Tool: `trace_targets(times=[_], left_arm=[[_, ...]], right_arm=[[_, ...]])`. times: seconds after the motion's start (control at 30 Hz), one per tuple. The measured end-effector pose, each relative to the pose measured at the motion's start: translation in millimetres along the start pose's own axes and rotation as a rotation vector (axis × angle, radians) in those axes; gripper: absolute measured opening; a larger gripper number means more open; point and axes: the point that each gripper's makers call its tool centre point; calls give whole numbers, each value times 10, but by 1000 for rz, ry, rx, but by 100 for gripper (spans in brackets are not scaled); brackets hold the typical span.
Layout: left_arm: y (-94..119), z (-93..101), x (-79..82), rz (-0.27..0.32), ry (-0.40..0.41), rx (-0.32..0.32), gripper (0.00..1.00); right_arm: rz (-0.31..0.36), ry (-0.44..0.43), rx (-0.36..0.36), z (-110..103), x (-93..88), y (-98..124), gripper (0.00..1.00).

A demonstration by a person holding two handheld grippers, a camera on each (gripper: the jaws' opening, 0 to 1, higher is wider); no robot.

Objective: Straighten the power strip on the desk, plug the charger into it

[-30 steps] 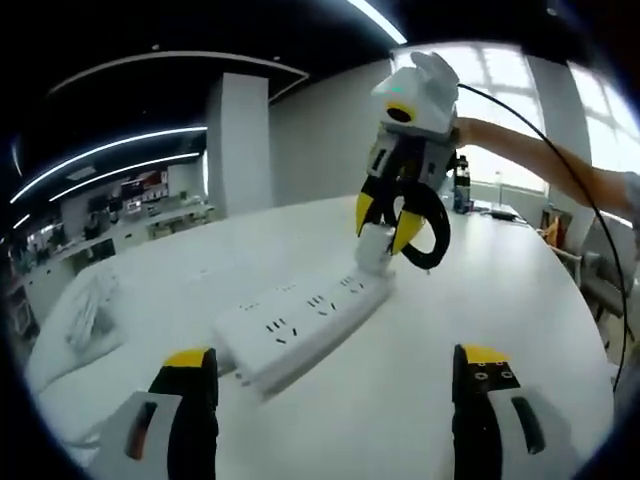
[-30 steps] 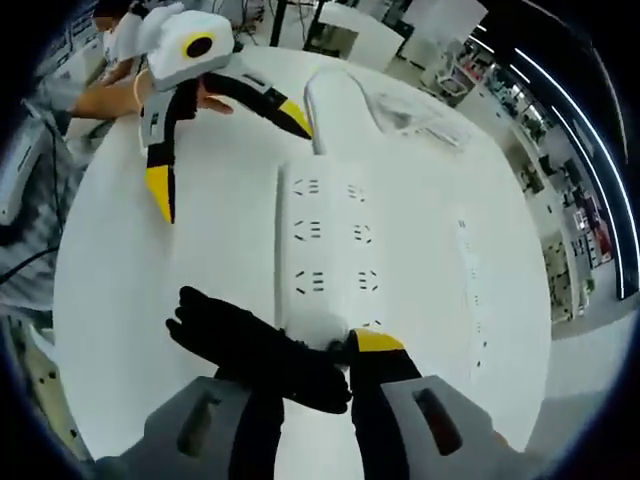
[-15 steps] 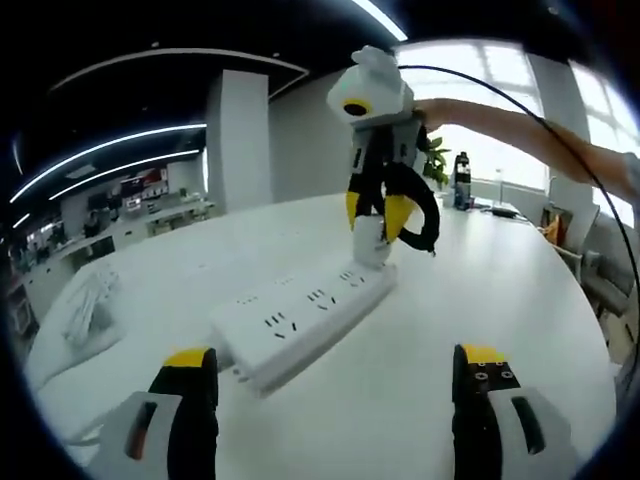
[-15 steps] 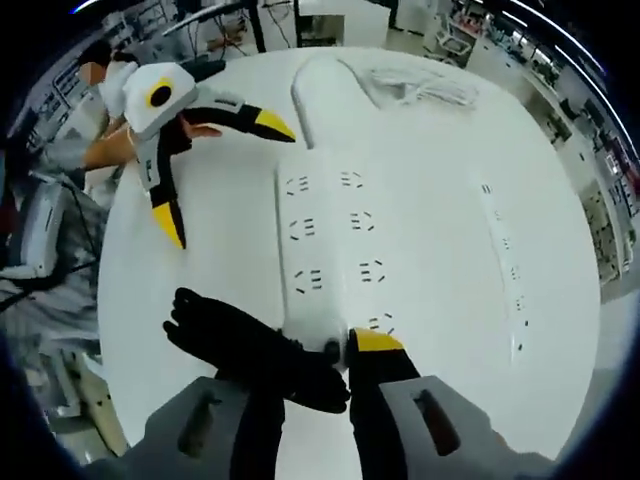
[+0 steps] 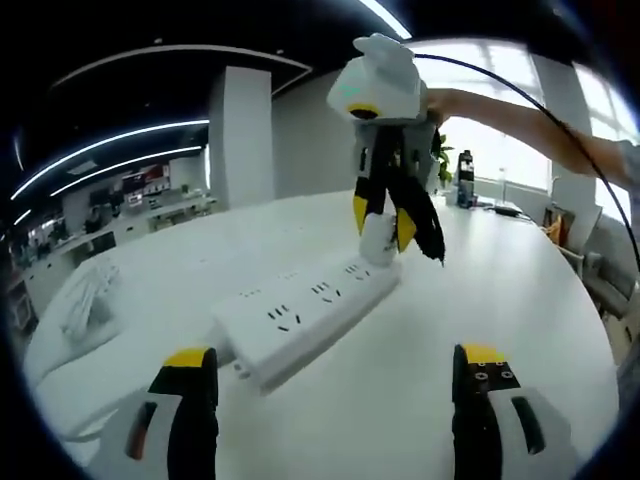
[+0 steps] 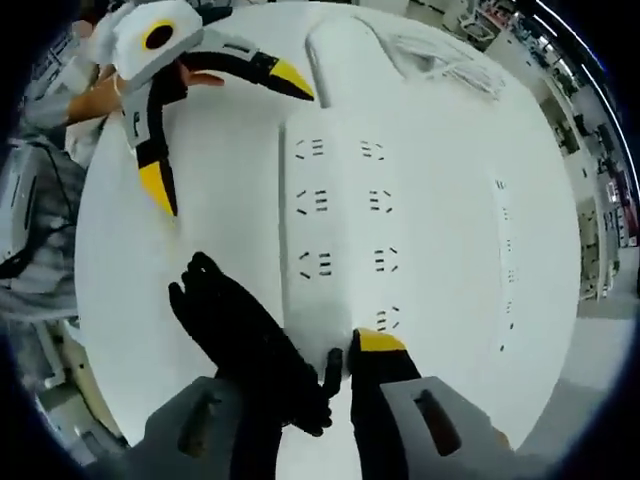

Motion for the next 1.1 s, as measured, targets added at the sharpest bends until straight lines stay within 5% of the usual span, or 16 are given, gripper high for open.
trace_targets(times=[0.33, 0.47, 0.5, 0.83, 1.1], left_arm=[[-37, -37, 65, 30, -1, 0, 99], [-52, -79, 39, 15, -23, 17, 99], [-60, -85, 38, 14, -29, 21, 99], [-94, -74, 40, 9, -48, 24, 99], [-75, -84, 41, 10, -45, 35, 99]], right_arm=[[-15, 53, -205, 38, 5, 9, 24], [20, 75, -192, -128, -72, 37, 25], [-2, 75, -123, -15, -24, -2, 25], [99, 133, -138, 107, 93, 112, 26], [113, 142, -159, 141, 104, 210, 33]])
Point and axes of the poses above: the point that each gripper's makers call its tool centre point, and the gripper's own axes: y roughly backward along the fingers, z roughly to its right, x roughly out of its top, and after that the axes turned 13 degrees about -y, right-handed
